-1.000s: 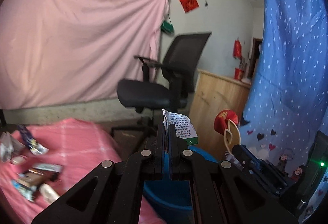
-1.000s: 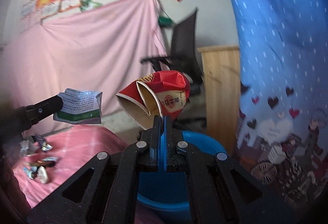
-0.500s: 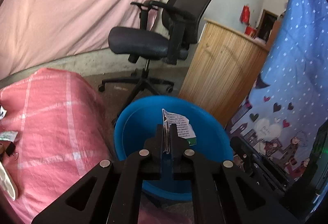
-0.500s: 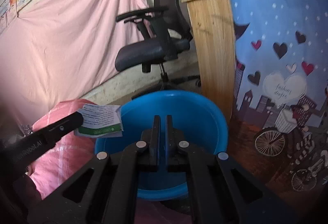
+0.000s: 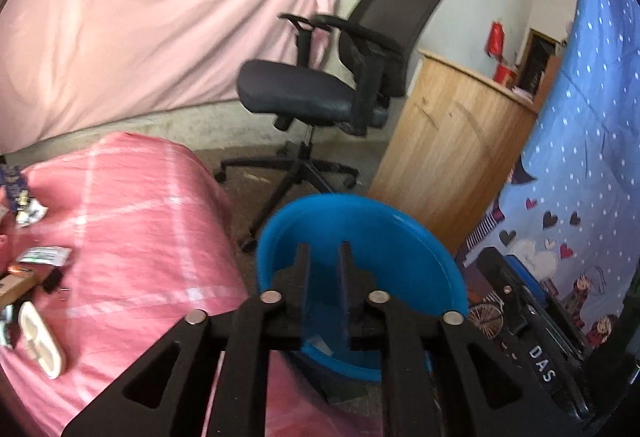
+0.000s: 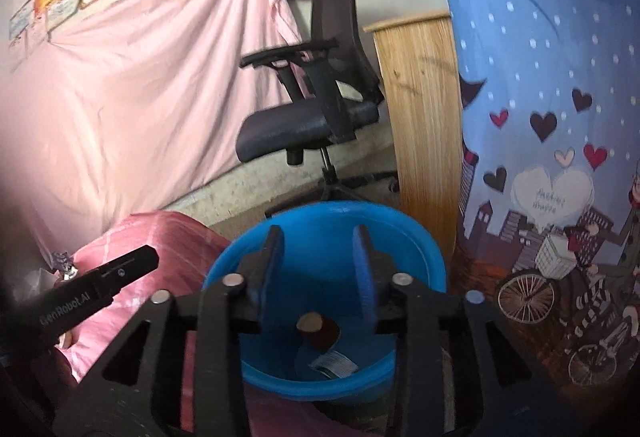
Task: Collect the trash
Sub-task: 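Move both grippers back over the trash on the bed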
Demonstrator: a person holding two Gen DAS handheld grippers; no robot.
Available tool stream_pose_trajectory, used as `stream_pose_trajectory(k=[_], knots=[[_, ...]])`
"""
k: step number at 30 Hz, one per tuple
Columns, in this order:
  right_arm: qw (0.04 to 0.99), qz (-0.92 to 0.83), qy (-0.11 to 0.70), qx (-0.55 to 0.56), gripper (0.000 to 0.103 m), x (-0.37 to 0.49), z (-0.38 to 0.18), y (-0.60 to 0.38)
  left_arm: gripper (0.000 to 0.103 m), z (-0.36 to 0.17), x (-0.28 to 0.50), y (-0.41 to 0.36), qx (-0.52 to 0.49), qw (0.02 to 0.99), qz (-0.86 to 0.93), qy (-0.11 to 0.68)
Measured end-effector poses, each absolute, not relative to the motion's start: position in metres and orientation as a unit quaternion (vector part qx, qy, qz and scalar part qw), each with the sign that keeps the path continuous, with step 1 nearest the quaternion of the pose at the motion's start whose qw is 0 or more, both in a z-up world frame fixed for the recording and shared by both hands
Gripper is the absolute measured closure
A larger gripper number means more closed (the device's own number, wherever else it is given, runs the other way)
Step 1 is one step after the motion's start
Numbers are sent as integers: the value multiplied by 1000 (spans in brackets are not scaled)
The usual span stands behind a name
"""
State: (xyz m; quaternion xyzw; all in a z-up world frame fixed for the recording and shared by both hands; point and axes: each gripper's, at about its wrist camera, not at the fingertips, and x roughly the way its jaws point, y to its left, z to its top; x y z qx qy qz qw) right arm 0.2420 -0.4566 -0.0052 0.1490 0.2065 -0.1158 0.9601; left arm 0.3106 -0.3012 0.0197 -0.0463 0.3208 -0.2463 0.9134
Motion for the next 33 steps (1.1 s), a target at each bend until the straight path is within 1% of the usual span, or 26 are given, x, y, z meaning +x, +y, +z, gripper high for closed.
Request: stream_pose_trajectory(k=[1,2,3,7,8,10,11,12,13,14,15,16,18,25,33], knots=[[963,-114,198,144,42,240,-2,-454,81,23,308,-296,-50,917,-242,314],[965,-112,191,140,40,238,1,-452,77,27,304,-290,-55,922,-236,303],[967,-110,183,138,36,236,5,-449,71,30,301,-285,-56,926,-230,294],[974,-99,156,130,21,230,16,-440,62,45,286,-264,-50,942,-208,257],[976,-95,150,127,19,229,20,-437,60,48,282,-259,-48,946,-202,249],[979,-89,132,124,9,225,28,-432,49,54,275,-247,-46,953,-188,232],[981,-87,123,123,6,223,31,-429,46,58,271,-240,-46,957,-180,224],[982,-84,114,122,1,221,33,-426,40,60,267,-232,-45,960,-174,215],[984,-81,107,121,0,220,36,-424,30,62,264,-225,-46,963,-167,209],[985,-77,100,119,0,218,38,-421,24,64,261,-219,-47,965,-160,204],[986,-71,92,116,0,217,40,-417,13,65,257,-210,-50,968,-149,197],[988,-65,83,112,0,215,43,-413,5,66,253,-203,-53,970,-139,190],[991,-55,68,104,0,212,47,-406,2,68,242,-184,-65,977,-118,166],[995,-9,21,92,0,204,59,-377,2,68,219,-132,-72,985,-66,143],[996,46,-5,74,0,201,66,-326,2,64,189,-75,-70,991,-6,116]])
